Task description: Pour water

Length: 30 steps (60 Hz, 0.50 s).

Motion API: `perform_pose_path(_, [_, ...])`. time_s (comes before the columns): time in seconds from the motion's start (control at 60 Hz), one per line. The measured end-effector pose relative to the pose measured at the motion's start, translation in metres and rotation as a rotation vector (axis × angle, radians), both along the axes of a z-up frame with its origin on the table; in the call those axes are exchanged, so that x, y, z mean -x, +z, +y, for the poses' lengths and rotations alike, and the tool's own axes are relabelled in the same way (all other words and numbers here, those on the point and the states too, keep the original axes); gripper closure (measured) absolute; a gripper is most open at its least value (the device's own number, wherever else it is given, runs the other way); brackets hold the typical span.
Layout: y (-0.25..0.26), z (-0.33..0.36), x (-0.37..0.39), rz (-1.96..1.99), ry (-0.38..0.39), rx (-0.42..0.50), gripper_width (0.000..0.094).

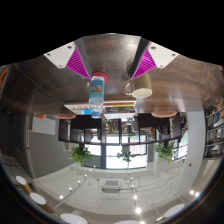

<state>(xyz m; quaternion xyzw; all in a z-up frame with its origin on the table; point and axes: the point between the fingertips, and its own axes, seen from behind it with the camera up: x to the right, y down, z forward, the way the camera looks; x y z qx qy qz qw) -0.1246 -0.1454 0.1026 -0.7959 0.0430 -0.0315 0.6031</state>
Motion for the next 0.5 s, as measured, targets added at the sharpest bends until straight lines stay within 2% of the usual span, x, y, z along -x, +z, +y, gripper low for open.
perform_pose_path(0.5, [0.041,-0.036,0.051,-0.053,0.060,-0.038,0.0157])
